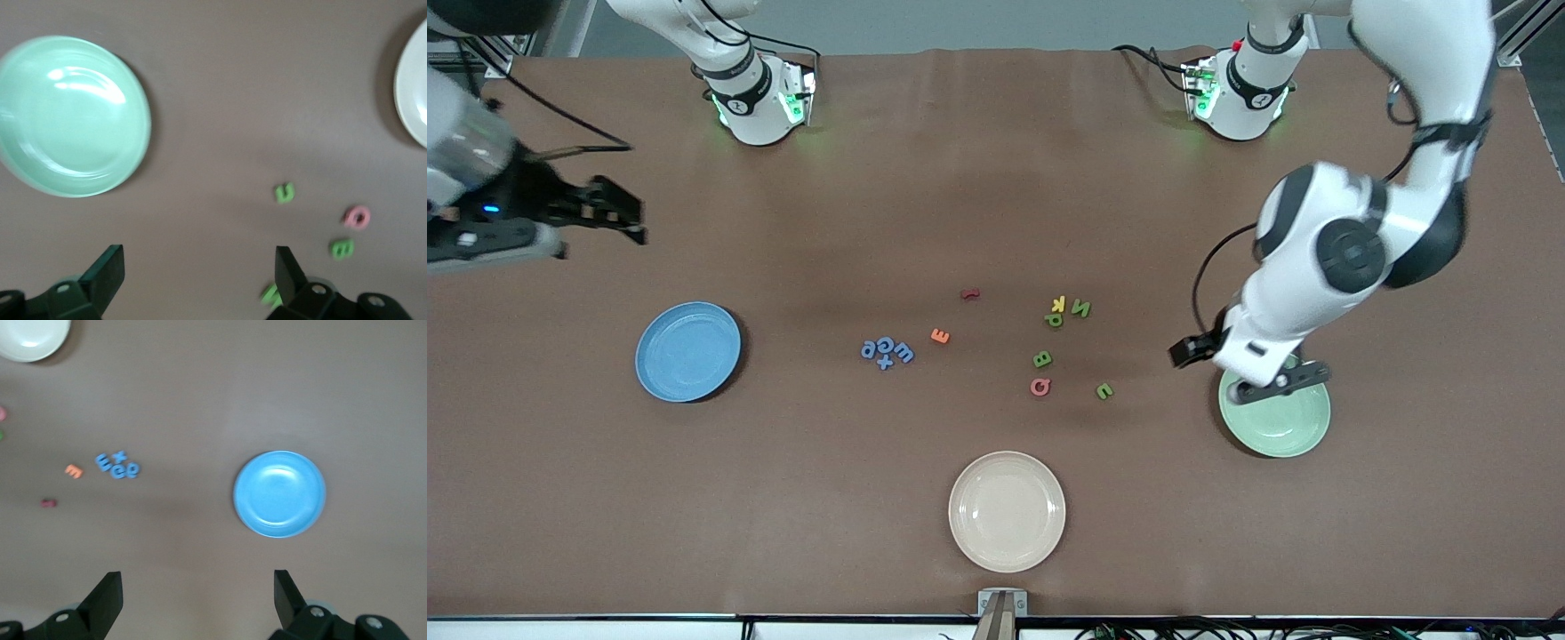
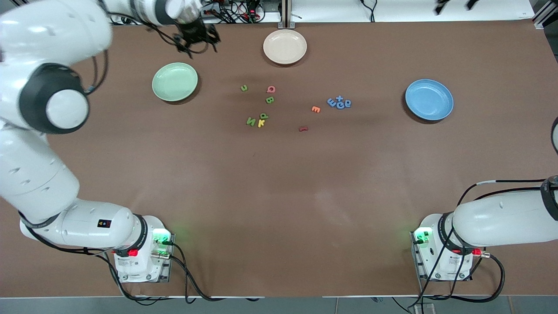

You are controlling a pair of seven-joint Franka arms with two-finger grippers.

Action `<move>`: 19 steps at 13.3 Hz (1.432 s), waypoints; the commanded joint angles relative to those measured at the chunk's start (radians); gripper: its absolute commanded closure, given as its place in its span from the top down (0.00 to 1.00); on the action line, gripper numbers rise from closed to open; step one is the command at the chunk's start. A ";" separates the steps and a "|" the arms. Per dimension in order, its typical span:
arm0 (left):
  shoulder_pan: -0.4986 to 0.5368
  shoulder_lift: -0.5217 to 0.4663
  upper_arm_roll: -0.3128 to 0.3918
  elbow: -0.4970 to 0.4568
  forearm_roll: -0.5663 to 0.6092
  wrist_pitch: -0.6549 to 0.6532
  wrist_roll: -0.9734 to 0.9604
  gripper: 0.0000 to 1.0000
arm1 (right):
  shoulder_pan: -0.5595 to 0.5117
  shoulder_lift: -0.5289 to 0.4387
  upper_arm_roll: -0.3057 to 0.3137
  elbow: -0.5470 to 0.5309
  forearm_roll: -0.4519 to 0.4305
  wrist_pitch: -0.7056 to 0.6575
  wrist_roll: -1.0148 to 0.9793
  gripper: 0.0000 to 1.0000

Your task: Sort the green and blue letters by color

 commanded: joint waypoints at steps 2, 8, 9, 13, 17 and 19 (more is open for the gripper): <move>-0.060 0.235 0.001 0.142 0.117 0.107 -0.310 0.91 | 0.101 0.079 -0.008 0.002 0.015 0.032 0.114 1.00; -0.136 0.427 0.014 0.302 0.124 0.134 -0.585 0.78 | 0.149 0.214 -0.008 -0.004 0.016 0.033 0.200 0.99; -0.142 0.441 0.015 0.304 0.124 0.144 -0.621 0.77 | 0.173 0.233 -0.008 -0.007 0.004 0.036 0.254 0.99; -0.162 0.450 0.014 0.278 0.125 0.141 -0.679 0.73 | 0.206 0.293 -0.008 -0.086 0.004 0.139 0.484 0.99; -0.168 0.459 0.014 0.270 0.119 0.141 -0.690 0.63 | 0.247 0.326 -0.008 -0.240 0.004 0.378 0.879 0.99; -0.167 0.456 0.014 0.255 0.119 0.141 -0.686 0.44 | 0.259 0.384 -0.008 -0.260 0.004 0.476 1.088 0.99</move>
